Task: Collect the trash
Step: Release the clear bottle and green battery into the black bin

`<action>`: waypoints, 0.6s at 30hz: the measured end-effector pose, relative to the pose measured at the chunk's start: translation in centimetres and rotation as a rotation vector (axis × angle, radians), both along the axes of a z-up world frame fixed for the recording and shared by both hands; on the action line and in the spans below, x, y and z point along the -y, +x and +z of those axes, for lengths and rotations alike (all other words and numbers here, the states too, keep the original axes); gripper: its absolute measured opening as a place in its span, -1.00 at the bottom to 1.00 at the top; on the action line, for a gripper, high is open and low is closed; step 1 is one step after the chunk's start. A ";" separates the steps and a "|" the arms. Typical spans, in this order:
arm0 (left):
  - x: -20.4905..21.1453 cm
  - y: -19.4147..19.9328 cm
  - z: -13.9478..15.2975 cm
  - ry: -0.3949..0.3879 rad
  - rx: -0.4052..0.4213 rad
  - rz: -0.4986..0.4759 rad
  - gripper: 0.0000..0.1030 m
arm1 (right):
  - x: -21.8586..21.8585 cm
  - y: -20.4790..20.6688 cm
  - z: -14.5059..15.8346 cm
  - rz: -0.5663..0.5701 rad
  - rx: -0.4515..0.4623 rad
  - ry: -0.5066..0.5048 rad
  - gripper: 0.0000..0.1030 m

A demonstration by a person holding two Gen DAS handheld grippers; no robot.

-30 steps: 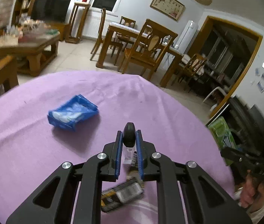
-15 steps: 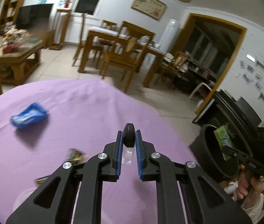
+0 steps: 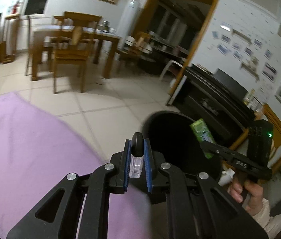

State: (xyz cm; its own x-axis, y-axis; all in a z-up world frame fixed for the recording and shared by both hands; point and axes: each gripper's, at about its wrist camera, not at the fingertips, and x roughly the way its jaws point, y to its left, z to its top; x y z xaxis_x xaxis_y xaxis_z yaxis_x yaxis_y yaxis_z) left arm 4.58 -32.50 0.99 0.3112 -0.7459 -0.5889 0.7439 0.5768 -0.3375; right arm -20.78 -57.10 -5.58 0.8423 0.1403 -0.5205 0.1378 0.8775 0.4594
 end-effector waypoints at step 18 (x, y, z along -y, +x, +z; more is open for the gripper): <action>10.2 -4.2 -3.0 0.065 -0.068 -0.204 -0.76 | 5.3 -2.8 -4.5 -0.122 -0.069 0.075 -0.59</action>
